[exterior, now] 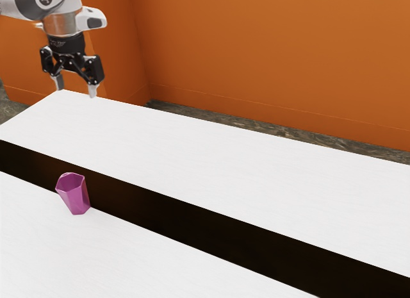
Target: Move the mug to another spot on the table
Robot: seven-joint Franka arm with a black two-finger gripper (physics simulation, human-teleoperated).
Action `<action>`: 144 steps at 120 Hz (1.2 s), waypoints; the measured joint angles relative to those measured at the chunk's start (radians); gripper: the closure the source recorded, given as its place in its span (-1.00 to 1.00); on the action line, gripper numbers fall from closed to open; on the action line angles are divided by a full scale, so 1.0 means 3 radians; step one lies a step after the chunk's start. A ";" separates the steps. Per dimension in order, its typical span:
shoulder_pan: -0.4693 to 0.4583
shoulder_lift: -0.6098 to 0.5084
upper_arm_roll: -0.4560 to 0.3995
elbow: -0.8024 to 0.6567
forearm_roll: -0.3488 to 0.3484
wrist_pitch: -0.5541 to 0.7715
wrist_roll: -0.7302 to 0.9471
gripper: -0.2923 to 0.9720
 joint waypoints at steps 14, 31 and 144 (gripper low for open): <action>-0.0029 -0.0012 0.0000 -0.0031 -0.0003 0.0008 -0.0014 -0.54; 0.0115 -0.0053 0.0044 -0.0209 -0.0035 0.0151 -0.0035 -0.54; 0.1162 -0.0072 0.0009 -0.2141 -0.0500 0.1759 -0.2466 -0.54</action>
